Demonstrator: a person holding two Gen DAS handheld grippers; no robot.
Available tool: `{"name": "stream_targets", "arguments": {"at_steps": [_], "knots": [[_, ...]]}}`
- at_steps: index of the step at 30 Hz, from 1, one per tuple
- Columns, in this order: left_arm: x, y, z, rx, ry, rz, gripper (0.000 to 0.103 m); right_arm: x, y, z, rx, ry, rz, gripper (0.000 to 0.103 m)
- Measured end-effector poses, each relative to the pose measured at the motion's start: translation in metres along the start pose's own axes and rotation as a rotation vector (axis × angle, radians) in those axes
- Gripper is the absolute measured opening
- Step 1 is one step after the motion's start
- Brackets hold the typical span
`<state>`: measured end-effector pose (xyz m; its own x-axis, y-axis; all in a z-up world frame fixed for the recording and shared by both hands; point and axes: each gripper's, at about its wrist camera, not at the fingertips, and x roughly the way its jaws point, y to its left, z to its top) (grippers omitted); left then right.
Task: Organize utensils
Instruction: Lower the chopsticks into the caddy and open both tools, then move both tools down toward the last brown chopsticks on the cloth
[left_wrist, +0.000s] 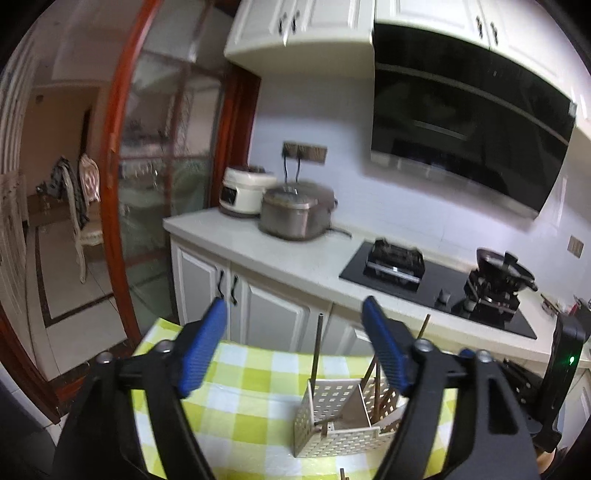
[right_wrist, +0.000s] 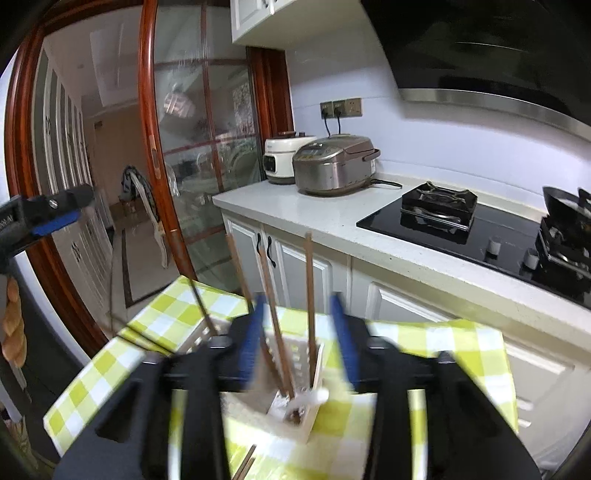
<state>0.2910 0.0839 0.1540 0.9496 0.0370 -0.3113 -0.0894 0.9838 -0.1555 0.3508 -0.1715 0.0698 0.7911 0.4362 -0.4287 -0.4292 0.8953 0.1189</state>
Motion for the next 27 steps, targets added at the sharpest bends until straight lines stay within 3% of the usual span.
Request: {"name": "stream_targets", "arguments": {"at_steps": [5, 11, 16, 27], "knots": [[-0.064, 0.004, -0.028, 0.003, -0.099, 0.025, 0.098, -0.035, 0.007, -0.048, 0.032, 0.010, 0.010, 0.044], [-0.114, -0.006, -0.081, 0.059, -0.132, 0.036, 0.098, -0.056, 0.012, -0.105, 0.104, 0.043, 0.018, 0.044], [-0.125, -0.016, -0.131, 0.092, -0.069, 0.015, 0.098, -0.062, 0.014, -0.144, 0.150, 0.097, 0.019, 0.044], [-0.078, -0.019, -0.234, 0.152, 0.150, 0.018, 0.098, -0.052, 0.024, -0.193, 0.150, 0.191, -0.018, 0.044]]}}
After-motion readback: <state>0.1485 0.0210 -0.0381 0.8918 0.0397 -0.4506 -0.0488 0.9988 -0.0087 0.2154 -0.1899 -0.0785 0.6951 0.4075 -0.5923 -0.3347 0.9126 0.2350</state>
